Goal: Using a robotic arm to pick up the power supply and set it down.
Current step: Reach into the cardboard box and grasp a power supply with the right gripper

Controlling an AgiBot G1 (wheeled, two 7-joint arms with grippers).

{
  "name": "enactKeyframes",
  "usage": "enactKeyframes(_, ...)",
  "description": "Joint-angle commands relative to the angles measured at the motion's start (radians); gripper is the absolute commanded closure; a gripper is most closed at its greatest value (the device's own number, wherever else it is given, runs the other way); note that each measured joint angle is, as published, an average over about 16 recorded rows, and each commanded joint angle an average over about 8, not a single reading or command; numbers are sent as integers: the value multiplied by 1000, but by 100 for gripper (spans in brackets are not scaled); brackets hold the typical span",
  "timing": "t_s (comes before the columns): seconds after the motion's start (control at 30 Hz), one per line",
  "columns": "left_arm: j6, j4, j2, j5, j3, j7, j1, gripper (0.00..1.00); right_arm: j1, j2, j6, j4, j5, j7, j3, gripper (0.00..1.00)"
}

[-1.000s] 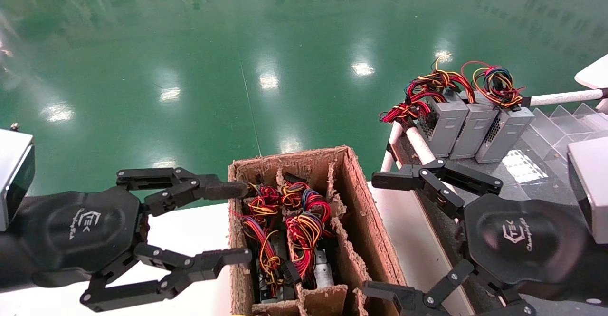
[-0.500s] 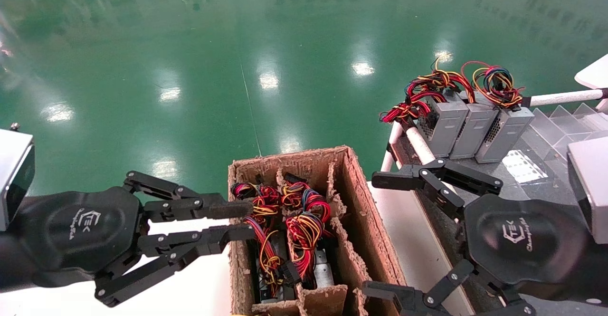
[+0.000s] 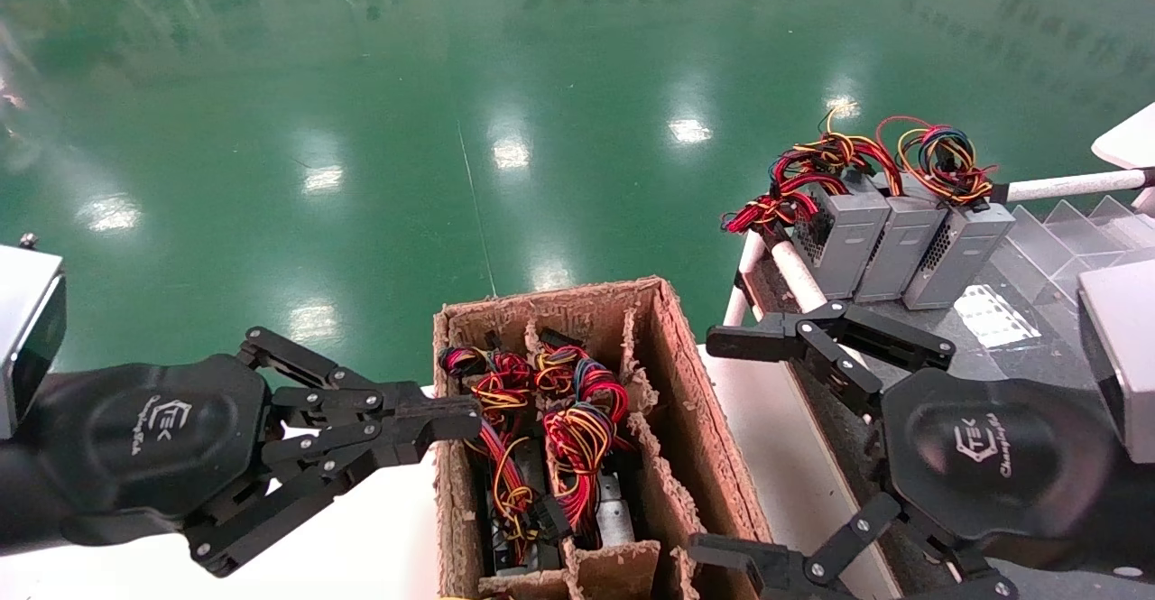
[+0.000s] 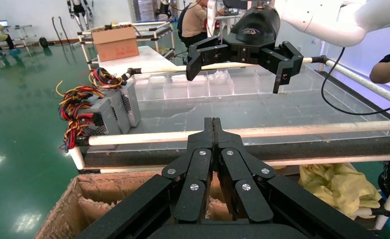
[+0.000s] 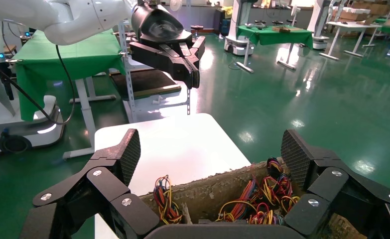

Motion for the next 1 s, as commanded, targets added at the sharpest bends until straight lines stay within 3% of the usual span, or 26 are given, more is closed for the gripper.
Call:
enactKeyframes(0.03,0,0,0,0,0,0,0,22,0,0,0,0,0,0,0,0)
enactKeyframes(0.1,0,0,0,0,0,0,0,0,0,0,0,0,0,0,0,0)
enactKeyframes(0.63,0,0,0,0,0,0,0,0,1,10,8,1,-18,3,-4,0)
enactKeyframes(1.0,0,1,0,-1,1,1,-1,0,-2,-3,16,25,-143,39,-77,0)
